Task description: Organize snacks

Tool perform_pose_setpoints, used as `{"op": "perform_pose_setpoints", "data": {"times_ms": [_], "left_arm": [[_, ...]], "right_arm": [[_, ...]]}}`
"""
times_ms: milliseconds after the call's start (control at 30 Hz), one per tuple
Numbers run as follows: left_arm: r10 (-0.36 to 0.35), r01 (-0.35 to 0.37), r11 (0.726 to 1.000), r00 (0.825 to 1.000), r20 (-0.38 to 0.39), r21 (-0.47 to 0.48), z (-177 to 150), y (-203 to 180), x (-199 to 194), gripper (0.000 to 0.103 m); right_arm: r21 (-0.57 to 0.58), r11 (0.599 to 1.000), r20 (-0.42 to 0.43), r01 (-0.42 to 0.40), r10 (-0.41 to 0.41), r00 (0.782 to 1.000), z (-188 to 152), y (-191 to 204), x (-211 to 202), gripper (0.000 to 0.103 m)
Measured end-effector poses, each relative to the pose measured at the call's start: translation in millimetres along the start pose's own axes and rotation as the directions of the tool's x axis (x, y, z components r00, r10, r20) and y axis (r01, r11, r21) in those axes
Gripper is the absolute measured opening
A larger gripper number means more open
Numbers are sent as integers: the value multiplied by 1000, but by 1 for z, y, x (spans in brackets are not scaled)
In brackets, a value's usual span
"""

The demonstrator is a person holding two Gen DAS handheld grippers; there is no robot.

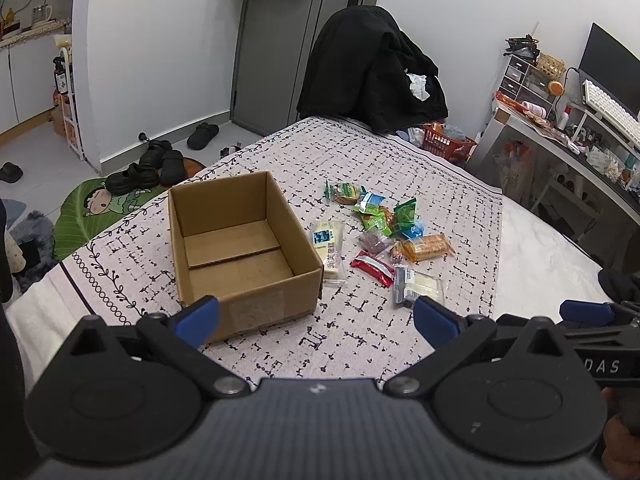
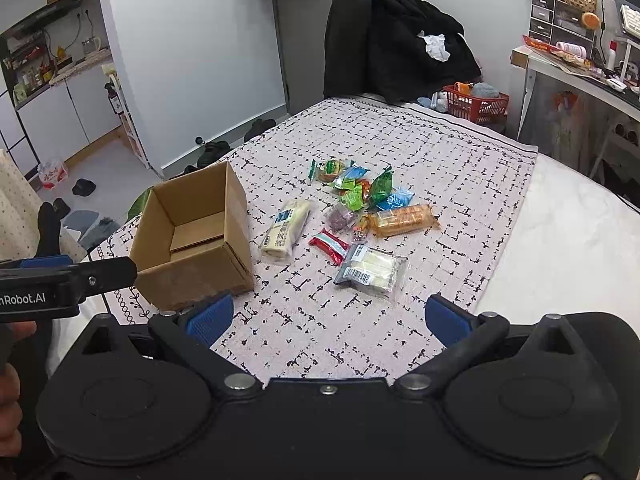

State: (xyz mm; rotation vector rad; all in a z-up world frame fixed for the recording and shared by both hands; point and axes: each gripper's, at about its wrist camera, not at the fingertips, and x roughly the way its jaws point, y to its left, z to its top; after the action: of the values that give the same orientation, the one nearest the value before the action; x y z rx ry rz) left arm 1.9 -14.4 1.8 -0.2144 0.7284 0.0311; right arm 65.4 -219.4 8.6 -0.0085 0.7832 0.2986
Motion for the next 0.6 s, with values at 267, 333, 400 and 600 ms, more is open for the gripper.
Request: {"op": "perform_pose_setpoints", "data": {"times_ms": [267, 333, 400, 600], "left_arm": [[3, -3, 1000, 1000, 6, -6, -1, 1, -2, 103], [4, -4, 1000, 1000, 5, -6, -1, 1, -2, 103], [2, -2, 1000, 1000, 6, -3, -1, 1, -2, 103], [1, -1, 1000, 1000, 7, 0, -2, 0, -3, 103]], "right_arm": [[-1, 1000, -3, -2, 2, 1000, 2, 0, -1, 103], [2, 1000, -3, -2, 2, 1000, 1, -1, -1, 103], [-1, 1000, 1, -2, 2, 1000, 1, 0, -1, 103], [8, 1000, 0, 4, -4, 1000, 1, -3, -1, 103]]}}
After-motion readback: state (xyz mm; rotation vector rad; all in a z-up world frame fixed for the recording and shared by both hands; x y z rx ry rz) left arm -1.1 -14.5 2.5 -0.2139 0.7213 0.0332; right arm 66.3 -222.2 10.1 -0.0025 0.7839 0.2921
